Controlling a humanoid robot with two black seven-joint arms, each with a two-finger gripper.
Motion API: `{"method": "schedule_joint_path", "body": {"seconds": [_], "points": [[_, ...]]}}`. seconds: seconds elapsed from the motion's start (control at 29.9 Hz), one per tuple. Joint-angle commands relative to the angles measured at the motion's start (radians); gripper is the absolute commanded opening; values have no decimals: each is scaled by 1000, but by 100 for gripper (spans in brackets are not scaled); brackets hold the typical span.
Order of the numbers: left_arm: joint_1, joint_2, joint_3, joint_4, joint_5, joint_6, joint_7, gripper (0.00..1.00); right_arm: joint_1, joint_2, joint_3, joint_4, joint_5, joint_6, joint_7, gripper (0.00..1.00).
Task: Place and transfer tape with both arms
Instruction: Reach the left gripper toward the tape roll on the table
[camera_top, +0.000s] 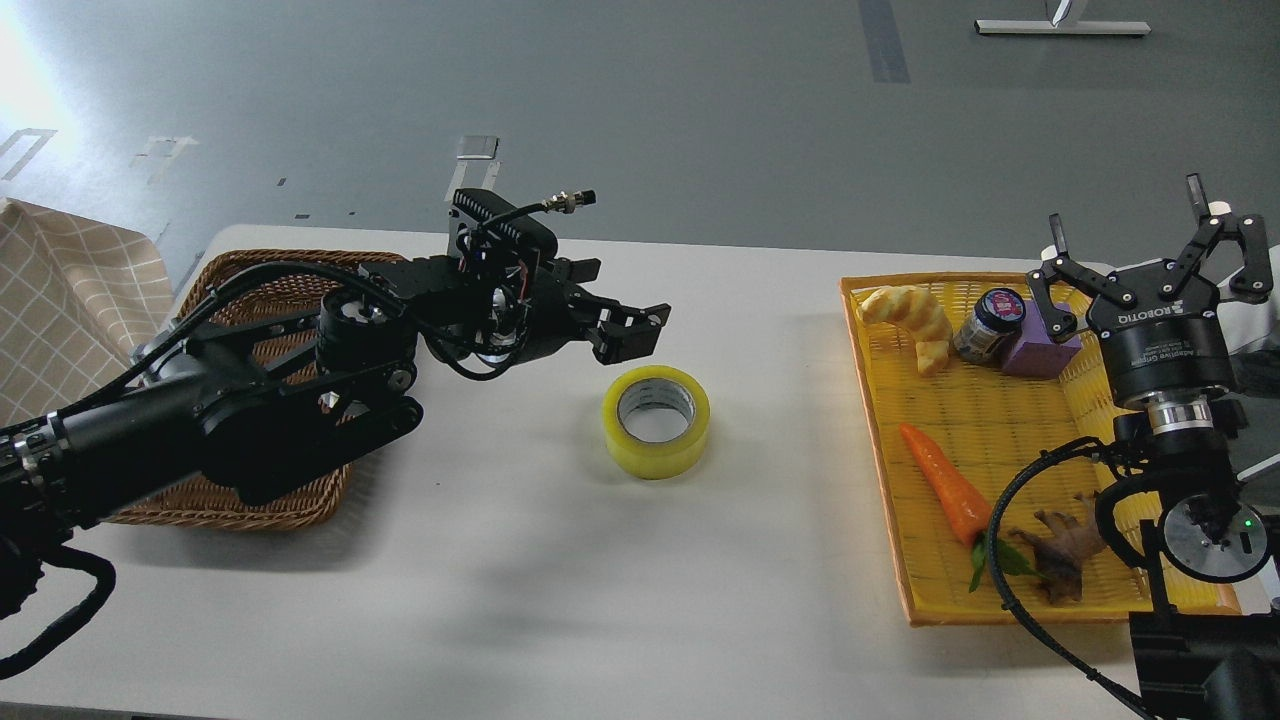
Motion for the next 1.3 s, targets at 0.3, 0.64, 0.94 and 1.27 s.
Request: {"method": "schedule_joint_path", "body": {"seconds": [0.3, 0.64, 0.94, 1.27], "points": [[-11, -31, 15, 3, 0, -85, 69, 98, 2, 0, -2, -5, -2, 0, 0, 100], [6, -87, 69, 26, -5, -90, 72, 98, -1, 0, -2, -17, 0, 0, 0, 100], [20, -133, 69, 109, -6, -90, 72, 97, -9, 0, -2, -15, 0, 0, 0, 100], [57, -136, 69, 130, -6, -90, 73, 97, -9, 0, -2, -15, 0, 0, 0, 100]]}}
